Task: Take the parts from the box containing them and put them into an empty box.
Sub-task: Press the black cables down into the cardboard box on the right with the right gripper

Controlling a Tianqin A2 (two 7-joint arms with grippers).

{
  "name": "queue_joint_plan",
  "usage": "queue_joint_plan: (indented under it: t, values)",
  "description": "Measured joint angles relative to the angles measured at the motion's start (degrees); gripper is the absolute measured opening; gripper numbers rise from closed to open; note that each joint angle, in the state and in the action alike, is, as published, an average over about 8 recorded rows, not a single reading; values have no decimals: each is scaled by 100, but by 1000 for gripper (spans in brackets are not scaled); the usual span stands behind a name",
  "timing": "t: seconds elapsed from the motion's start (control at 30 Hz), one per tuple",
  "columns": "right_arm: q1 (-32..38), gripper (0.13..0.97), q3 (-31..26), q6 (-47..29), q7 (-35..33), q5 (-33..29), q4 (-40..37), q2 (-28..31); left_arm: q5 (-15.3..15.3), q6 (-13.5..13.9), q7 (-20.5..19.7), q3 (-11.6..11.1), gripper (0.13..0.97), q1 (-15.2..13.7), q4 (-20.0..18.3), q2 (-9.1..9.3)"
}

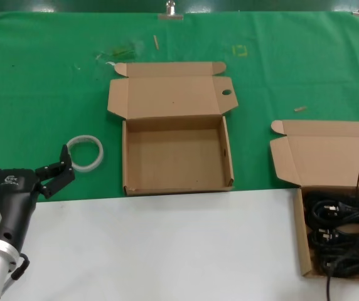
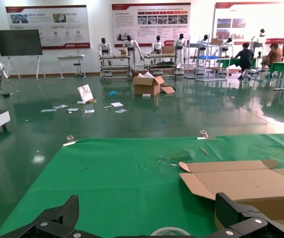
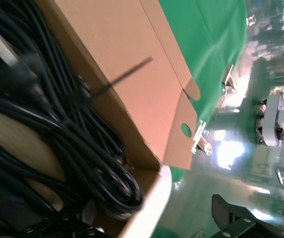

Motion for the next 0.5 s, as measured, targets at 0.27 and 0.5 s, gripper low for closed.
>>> queue_joint_plan:
  t: [0.27, 0.5]
  values:
    - [-114, 747, -284, 19, 266, 0, 89, -72, 0, 0, 0, 0, 966, 0, 0, 0]
    - [-169, 610, -436, 40, 433, 0, 127, -74, 0, 0, 0, 0, 966, 0, 0, 0]
